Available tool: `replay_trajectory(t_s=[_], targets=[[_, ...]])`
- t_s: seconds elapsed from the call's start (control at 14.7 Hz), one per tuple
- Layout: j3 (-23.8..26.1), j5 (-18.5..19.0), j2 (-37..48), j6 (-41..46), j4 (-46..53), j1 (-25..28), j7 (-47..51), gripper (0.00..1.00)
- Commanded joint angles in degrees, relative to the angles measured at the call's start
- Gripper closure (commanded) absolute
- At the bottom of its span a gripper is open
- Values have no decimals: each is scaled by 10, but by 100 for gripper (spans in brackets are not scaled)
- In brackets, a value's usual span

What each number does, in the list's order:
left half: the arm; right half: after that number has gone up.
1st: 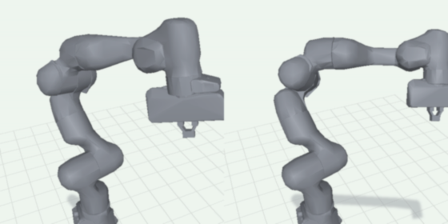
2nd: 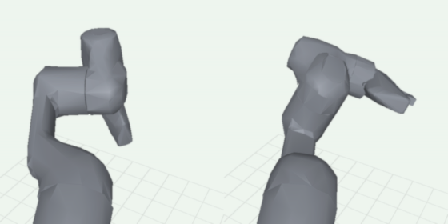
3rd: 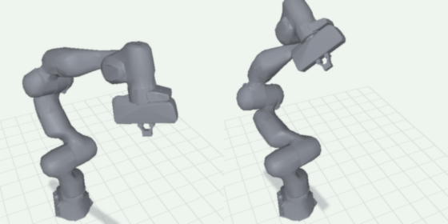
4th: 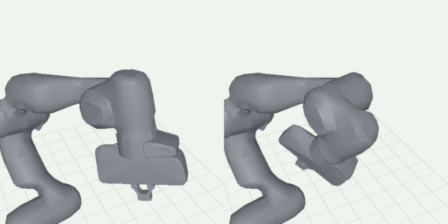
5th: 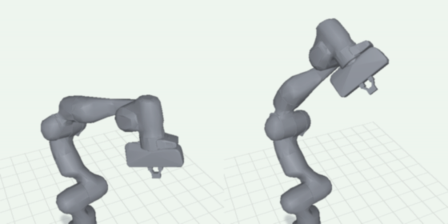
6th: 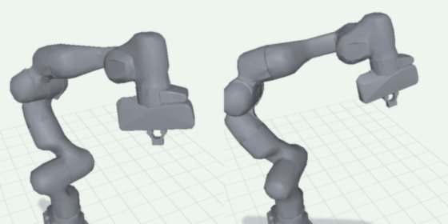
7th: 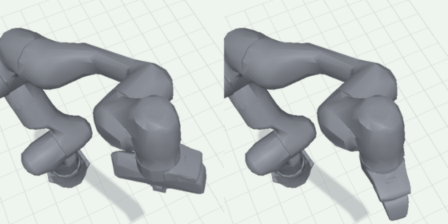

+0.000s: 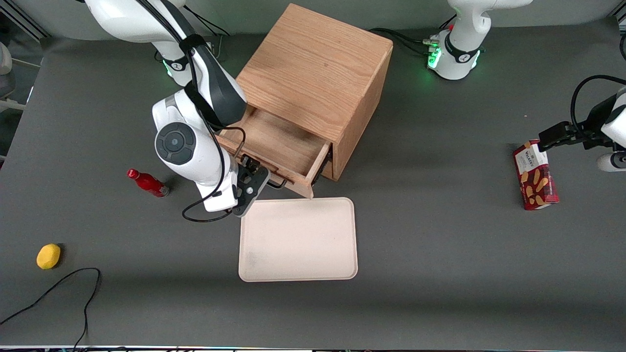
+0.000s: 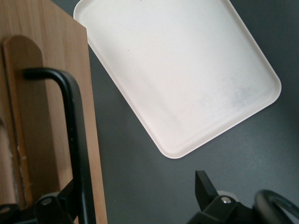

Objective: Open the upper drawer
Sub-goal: 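Pull the upper drawer outward by its handle with the right gripper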

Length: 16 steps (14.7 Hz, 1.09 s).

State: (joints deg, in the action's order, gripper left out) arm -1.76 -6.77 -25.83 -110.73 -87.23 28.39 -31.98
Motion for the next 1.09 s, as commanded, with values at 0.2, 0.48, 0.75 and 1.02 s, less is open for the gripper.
replay_trajectory(t_s=[0.2, 0.48, 0.75, 1.02], targets=[[3, -2, -32, 9, 50, -14, 4, 0], [3, -2, -38, 10, 60, -23, 3, 0], [4, -2, -46, 10, 70, -33, 1, 0], [5, -2, -49, 12, 77, -44, 0, 0]])
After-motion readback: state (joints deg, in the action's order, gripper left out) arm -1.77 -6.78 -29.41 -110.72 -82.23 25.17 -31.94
